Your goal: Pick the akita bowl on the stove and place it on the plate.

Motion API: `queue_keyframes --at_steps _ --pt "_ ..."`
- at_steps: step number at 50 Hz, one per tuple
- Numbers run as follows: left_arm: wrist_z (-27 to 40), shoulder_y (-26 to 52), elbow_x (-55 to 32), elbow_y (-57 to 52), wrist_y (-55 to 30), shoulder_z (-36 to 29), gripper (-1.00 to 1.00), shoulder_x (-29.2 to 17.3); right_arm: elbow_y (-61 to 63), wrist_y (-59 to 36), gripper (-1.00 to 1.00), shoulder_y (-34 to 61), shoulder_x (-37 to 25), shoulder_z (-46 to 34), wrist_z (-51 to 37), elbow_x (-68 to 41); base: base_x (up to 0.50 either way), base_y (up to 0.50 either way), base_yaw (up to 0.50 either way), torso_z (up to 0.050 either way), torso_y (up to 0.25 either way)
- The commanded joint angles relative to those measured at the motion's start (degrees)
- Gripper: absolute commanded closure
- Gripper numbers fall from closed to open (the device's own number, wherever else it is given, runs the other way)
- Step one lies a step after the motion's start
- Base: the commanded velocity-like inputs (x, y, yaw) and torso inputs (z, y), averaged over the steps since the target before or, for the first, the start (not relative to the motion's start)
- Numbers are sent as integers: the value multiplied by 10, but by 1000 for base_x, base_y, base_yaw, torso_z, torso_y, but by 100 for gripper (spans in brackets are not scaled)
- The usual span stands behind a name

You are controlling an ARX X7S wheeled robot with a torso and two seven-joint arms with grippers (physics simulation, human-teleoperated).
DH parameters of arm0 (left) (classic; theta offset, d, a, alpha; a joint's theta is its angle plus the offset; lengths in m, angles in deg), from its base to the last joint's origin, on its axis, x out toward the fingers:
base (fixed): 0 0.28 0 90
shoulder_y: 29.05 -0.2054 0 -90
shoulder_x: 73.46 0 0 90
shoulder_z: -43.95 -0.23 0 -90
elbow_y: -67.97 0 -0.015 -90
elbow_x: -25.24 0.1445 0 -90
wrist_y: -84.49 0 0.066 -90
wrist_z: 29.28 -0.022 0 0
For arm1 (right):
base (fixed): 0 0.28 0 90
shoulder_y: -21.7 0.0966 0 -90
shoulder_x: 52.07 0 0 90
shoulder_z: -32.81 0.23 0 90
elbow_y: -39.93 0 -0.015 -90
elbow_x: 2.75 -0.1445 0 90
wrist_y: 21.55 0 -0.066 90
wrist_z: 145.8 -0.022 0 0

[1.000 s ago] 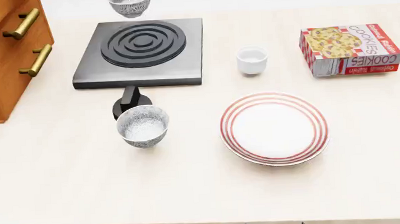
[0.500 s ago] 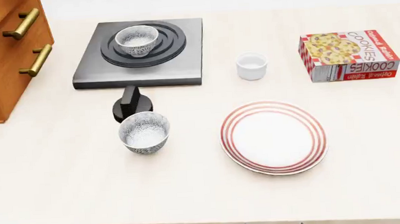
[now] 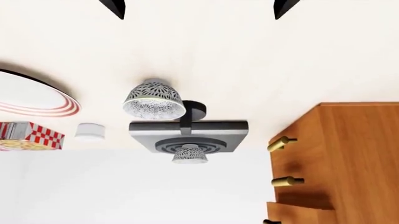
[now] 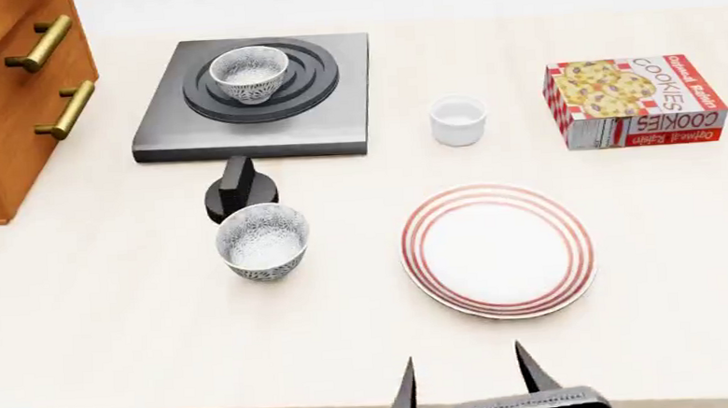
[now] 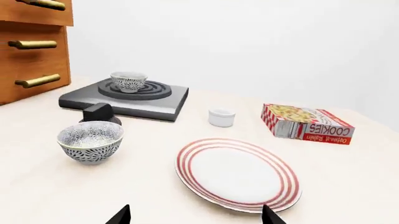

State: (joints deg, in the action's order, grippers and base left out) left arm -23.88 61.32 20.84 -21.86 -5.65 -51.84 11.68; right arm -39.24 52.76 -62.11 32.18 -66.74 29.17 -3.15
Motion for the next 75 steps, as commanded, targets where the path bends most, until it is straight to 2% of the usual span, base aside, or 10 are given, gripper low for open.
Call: queue_keyframes --at_steps 1,9,14,18,19,29,34,47,69,75 --pt "10 3 -8 6 2 -8 -100 -7 145 -216 -100 142 16 -21 5 3 0 0 0 0 0" --pt "16 2 -13 2 -3 -13 -100 -12 171 -373 -100 332 46 28 -16 -34 0 0 0 0 0" --pt "20 2 -14 3 -2 -17 -100 -14 167 -487 -100 441 19 28 3 -54 0 0 0 0 0" --pt "23 1 -16 2 -2 -19 -100 -16 166 -494 -100 452 6 16 9 -55 0 0 0 0 0" --pt "24 2 -15 0 -5 -21 -100 -17 180 -557 -100 496 -12 31 30 -71 0 0 0 0 0" --pt "30 2 -17 -1 -4 -28 -100 -22 289 -649 -100 431 -32 151 64 -109 0 0 0 0 0" --pt "32 4 -19 3 -3 -31 -100 -24 286 -622 -100 384 -13 209 53 -103 0 0 0 0 0" --pt "38 4 -24 2 1 -35 -100 -29 251 -490 -100 296 -46 163 58 -81 0 0 0 0 0" --pt "71 9 -35 -44 -25 -27 -100 -36 252 -462 -100 285 -47 167 55 -90 0 0 0 0 0" --pt "76 28 -44 -125 -104 -37 -100 -46 251 -460 -100 283 -48 165 56 -93 0 0 0 0 0"
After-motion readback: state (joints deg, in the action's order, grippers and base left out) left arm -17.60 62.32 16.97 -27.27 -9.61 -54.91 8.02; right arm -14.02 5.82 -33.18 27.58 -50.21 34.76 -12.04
